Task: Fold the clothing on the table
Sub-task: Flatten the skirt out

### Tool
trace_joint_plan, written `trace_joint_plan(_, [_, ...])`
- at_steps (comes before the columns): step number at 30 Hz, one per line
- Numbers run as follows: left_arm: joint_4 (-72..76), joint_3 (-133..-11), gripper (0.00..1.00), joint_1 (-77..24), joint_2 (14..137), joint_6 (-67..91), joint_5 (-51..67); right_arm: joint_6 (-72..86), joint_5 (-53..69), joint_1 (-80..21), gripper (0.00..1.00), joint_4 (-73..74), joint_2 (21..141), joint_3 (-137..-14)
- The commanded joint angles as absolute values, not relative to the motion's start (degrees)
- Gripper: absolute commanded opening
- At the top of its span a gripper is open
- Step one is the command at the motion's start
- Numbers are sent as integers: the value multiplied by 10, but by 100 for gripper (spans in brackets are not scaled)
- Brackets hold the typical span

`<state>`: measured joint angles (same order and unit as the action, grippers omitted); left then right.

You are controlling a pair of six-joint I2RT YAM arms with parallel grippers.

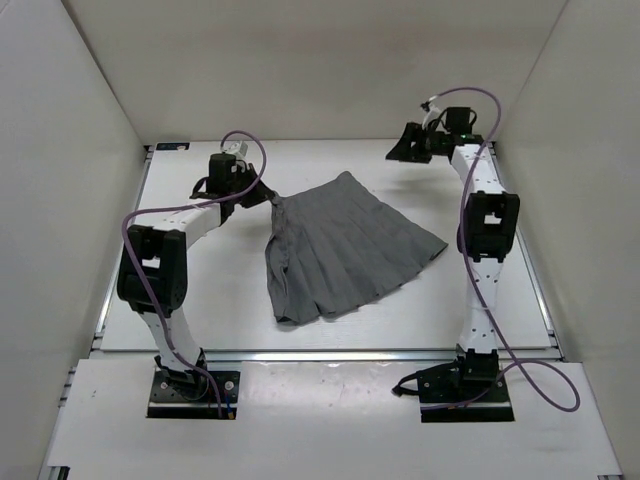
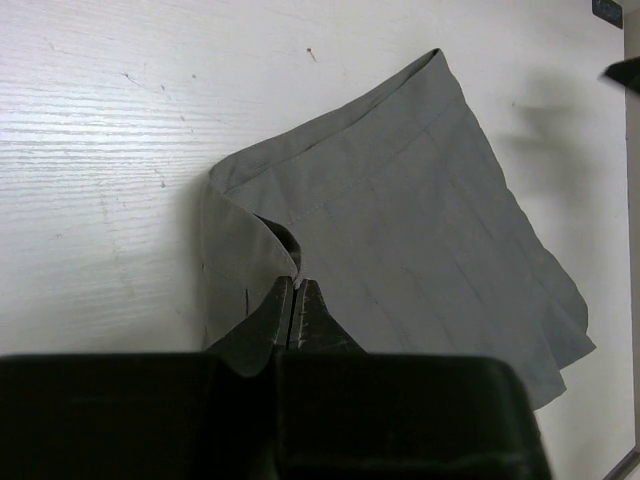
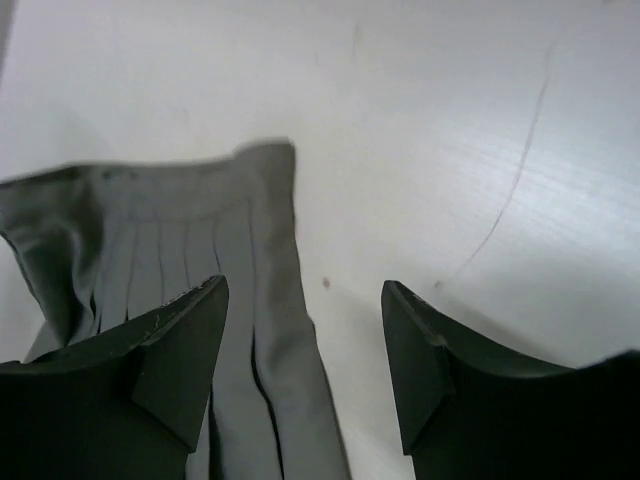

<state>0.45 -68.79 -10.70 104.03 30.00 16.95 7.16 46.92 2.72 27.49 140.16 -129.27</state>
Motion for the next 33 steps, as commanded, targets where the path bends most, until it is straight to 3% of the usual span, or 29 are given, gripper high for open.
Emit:
trace_joint_plan(1, [25,-682,0,-102,1019,300,172,9,453,20,60,386,1441,-1307])
trace_joint_plan(11, [40,-661,0,-105,1022,297,170,47,526,-24,63,336,1500,-1341])
trace_joint_plan(20, [50,-646,0,-101,1014,301,179,18,525,-59,57,375,1535,-1351])
trace_joint_plan(21, [49,-643,0,-100,1013,300,178,19,520,-61,54,383,1532,-1350])
trace_joint_plan(22, [49,-646,0,-98,1013,300,181,12,515,-62,44,395,1530,-1344])
trace_joint_plan(24, [51,-641,0,-98,1007,302,179,6,497,-61,19,413,1520,-1331])
trace_joint_plan(25, [54,-642,0,-99,1008,298,181,9,491,-59,0,423,1512,-1325])
trace_joint_plan(30, [30,-661,0,-99,1020,292,186,23,411,-55,0,446,1430,-1211])
trace_joint_plan(33, [0,-685,0,-96,1040,281,196,57,416,-42,0,358,1327,-1028])
